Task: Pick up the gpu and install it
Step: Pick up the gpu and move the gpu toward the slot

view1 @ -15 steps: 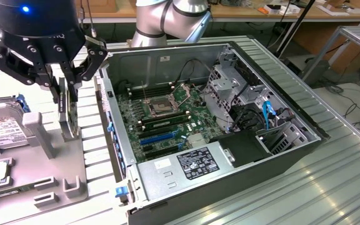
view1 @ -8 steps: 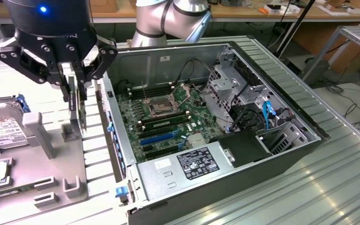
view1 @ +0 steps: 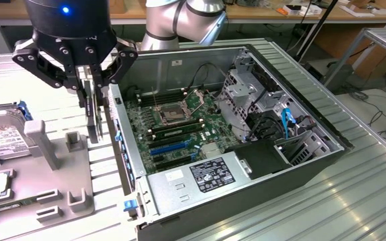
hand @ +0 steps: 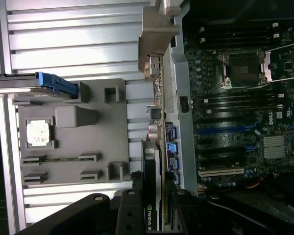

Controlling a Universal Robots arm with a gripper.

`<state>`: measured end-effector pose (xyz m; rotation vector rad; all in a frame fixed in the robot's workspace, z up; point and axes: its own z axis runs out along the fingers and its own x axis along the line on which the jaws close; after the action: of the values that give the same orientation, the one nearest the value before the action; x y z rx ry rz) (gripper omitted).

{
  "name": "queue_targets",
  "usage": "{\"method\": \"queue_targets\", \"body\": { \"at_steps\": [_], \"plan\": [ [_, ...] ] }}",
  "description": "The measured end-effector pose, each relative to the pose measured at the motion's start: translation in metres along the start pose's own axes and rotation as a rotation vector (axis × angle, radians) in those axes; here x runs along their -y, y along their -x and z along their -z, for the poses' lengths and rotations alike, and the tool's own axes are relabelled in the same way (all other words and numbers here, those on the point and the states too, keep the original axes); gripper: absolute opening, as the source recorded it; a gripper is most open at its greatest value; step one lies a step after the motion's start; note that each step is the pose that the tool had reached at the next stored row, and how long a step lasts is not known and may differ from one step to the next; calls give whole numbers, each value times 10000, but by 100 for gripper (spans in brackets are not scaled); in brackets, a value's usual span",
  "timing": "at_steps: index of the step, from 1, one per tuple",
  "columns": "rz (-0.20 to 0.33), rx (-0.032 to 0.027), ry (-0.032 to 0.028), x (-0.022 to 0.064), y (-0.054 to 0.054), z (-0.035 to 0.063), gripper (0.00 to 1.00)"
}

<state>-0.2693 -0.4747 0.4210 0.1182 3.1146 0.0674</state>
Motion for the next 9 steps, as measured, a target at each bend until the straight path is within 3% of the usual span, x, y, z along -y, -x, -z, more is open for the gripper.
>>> {"method": "queue_targets", "body": {
  "at_steps": [9],
  "plan": [
    [1,1,1,-12,165,-5,27]
  ]
}}
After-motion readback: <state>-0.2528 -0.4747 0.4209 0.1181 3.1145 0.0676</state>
